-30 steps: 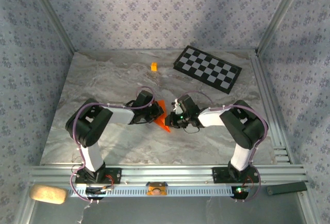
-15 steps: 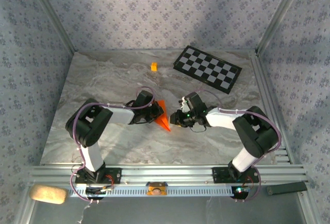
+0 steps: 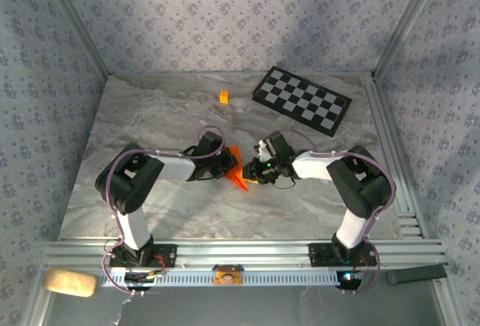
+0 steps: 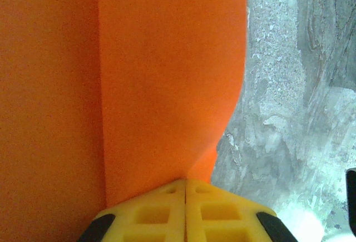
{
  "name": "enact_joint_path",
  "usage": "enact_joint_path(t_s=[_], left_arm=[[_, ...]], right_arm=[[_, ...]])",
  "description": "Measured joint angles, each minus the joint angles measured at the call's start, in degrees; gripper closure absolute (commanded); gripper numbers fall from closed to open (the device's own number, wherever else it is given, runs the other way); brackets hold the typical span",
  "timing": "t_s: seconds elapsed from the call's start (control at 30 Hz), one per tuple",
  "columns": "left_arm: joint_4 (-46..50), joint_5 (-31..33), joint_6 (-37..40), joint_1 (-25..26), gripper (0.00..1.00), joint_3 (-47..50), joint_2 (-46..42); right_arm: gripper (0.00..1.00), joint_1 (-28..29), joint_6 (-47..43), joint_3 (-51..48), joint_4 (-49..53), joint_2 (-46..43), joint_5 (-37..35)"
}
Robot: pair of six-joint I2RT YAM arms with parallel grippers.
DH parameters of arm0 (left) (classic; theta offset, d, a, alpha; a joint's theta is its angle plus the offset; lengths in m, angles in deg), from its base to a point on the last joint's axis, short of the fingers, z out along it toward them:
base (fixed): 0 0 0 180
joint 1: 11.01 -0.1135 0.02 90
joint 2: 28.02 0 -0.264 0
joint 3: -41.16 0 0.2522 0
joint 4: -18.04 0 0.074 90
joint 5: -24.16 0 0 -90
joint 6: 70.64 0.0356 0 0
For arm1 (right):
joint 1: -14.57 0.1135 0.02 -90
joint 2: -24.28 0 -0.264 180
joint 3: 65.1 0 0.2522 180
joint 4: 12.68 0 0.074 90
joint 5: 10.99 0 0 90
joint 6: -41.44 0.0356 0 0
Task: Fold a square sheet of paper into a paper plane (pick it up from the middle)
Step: Fourth fold the wing at the center of the table.
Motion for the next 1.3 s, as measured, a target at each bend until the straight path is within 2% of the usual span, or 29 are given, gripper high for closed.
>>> enact_joint_path(t_s=[0.07, 0.27, 0.97, 1.13, 1.3], left_arm=[[0.0, 0.0, -0.02, 0.0, 0.93, 0.0, 0.0], [0.0, 0.0, -0.02, 0.0, 0.93, 0.0, 0.0], [-0.22, -0.44, -0.07, 0.0, 0.93, 0.24, 0.0], [-0.31, -0.46, -0.17, 0.0, 0.93, 0.35, 0.0], [-0.39, -0.7, -0.5, 0.17, 0.93, 0.52, -0.07]], right_arm=[[0.87, 0.0, -0.07, 0.46, -0.57, 0.76, 0.63], [0.92, 0.02, 0.48, 0.46, -1.75, 2.78, 2.25], [0.89, 1.14, 1.44, -3.43, -4.85, 1.9, 3.3], [0.95, 1.38, 1.25, -4.28, -4.02, 0.96, 3.48], [0.95, 1.49, 1.22, -5.05, -4.24, 0.68, 3.48]])
